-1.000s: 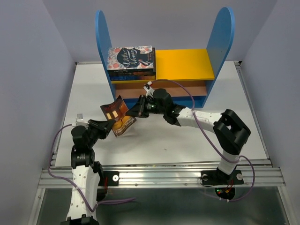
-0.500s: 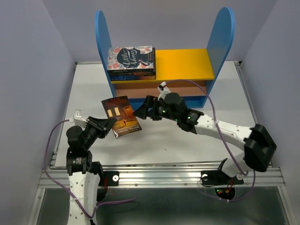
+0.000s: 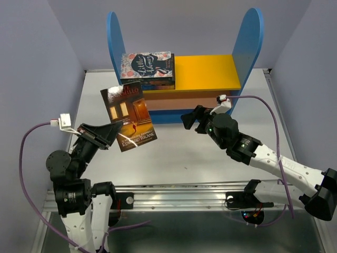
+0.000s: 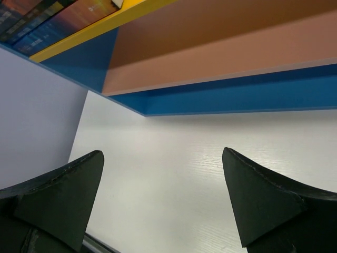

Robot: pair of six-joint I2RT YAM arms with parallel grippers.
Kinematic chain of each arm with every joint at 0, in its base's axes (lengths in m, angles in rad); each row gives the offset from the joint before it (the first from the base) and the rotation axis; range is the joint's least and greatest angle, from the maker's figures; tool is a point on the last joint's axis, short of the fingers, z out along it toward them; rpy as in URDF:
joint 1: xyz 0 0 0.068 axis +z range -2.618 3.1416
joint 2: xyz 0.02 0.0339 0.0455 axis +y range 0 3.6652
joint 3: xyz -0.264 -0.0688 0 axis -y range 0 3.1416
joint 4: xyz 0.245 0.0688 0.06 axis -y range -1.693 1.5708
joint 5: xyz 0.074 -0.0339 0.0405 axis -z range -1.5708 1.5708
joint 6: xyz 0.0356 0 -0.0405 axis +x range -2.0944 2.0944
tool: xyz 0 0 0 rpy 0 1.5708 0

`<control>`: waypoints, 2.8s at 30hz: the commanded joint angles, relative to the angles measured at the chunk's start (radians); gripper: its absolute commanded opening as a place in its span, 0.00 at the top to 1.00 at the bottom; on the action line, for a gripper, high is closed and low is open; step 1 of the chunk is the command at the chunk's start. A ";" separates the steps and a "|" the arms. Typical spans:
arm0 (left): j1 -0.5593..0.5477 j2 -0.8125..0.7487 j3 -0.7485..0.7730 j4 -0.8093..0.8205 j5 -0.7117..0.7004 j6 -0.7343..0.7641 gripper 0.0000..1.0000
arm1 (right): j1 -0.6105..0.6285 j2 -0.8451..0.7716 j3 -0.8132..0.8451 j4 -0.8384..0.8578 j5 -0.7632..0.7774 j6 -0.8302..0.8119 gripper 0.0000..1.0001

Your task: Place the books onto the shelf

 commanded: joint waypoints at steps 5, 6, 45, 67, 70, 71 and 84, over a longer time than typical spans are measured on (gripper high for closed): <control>-0.002 0.113 0.103 0.304 0.114 -0.019 1.00 | 0.000 -0.006 0.003 -0.010 0.088 -0.045 0.00; -0.002 0.130 0.100 0.367 0.116 -0.029 1.00 | 0.000 -0.007 0.006 -0.010 0.090 -0.049 0.00; -0.690 0.825 0.450 0.490 -1.150 -0.168 1.00 | 0.000 -0.042 0.027 -0.091 0.209 -0.042 0.00; -0.988 0.963 0.579 0.206 -1.800 -0.509 1.00 | 0.000 -0.004 0.099 -0.099 0.234 -0.153 0.00; -0.988 1.017 0.664 0.028 -1.819 -0.638 1.00 | 0.000 0.007 0.135 -0.119 0.246 -0.178 0.00; -0.988 1.035 0.682 -0.005 -1.817 -0.654 1.00 | 0.000 0.008 0.138 -0.120 0.244 -0.181 0.00; -0.987 1.018 0.685 -0.042 -1.736 -0.577 0.04 | -0.009 0.100 0.297 -0.132 0.289 -0.325 0.00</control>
